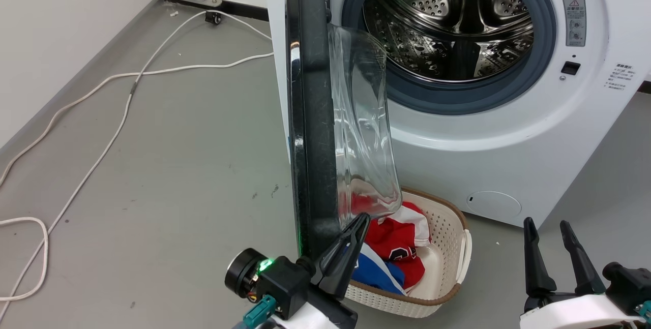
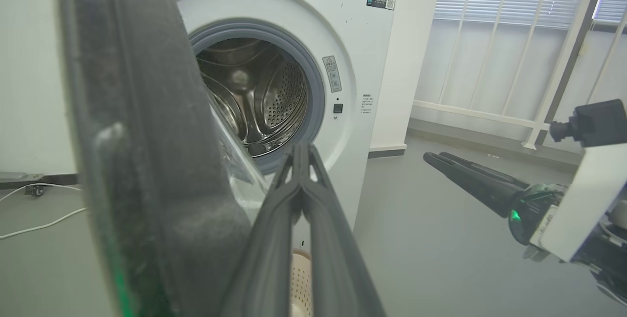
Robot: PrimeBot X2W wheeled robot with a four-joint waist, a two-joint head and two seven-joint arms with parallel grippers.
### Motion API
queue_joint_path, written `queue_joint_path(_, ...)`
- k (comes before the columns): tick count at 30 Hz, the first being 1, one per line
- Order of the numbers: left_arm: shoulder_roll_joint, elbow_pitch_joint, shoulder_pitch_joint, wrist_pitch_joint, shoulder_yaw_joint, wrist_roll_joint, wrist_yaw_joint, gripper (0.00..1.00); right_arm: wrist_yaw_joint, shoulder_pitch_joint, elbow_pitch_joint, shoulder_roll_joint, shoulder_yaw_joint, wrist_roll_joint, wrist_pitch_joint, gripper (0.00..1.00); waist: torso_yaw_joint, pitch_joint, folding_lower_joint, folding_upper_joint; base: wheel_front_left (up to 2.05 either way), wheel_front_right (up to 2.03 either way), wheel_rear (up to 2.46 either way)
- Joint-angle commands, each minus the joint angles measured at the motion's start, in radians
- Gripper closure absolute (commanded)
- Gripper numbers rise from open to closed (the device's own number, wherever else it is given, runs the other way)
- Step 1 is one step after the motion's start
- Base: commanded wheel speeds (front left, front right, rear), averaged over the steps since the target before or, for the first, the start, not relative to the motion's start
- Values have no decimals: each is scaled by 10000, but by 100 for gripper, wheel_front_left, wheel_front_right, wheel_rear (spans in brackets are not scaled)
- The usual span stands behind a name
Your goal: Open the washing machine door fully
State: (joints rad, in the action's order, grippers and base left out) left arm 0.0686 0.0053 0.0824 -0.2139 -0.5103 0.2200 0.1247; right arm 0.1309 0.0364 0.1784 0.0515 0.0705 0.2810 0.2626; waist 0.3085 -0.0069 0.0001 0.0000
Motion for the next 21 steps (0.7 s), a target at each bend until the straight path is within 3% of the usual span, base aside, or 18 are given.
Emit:
queue_joint_path(1,39,31,-96,-8,-6,59,27,100,-3,-52,15,-22,-16,44,33,0,6,-2,-1,0,0,0,0)
queue_joint_path(10,74,1036,79,-85,109,371,-70,100,-3,-30,-69,-23,-133,107,33,0,274,88,-1,0,0,0,0)
queue_joint_path(21,193,1436,324,-388,703,544,-374,100,-3,10,-11,-20,-186,-47,30,0,1076,271,-1,0,0,0,0)
